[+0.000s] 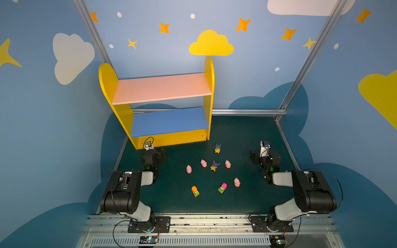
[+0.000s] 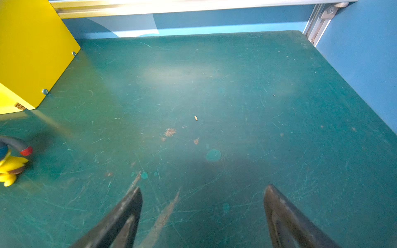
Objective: Organize plastic toys on shelves
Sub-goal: Pick up the plastic toy from the bottom-center of the table.
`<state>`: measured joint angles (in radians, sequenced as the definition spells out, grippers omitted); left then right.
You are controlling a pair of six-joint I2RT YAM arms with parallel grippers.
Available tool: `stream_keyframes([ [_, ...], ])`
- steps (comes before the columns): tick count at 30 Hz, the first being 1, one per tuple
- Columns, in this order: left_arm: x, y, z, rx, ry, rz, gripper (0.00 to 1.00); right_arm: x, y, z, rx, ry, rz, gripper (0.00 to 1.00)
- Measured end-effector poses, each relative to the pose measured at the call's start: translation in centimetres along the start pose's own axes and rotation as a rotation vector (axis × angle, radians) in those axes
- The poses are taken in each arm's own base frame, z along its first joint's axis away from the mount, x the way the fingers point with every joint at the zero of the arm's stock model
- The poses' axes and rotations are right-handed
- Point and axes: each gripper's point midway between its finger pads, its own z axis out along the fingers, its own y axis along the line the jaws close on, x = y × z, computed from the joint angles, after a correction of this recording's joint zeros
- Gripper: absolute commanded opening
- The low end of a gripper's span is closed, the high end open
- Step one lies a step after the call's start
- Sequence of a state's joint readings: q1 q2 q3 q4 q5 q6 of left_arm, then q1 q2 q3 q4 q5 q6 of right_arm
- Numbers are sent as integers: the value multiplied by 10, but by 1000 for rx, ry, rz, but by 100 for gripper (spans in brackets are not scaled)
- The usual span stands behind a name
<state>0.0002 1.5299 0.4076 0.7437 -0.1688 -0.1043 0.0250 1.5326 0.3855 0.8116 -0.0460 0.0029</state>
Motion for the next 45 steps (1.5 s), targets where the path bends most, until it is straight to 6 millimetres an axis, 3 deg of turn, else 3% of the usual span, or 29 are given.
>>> stream_keyframes([
  [39, 0, 0, 0, 0, 0, 0, 100, 0, 0, 0, 3, 5, -3, 87],
  [42, 1, -1, 0, 3, 10, 4, 100, -3, -1, 0, 31, 27, -7, 87],
  [45, -9, -6, -2, 14, 40, 21, 100, -24, -3, 2, 72, 57, -2, 87],
])
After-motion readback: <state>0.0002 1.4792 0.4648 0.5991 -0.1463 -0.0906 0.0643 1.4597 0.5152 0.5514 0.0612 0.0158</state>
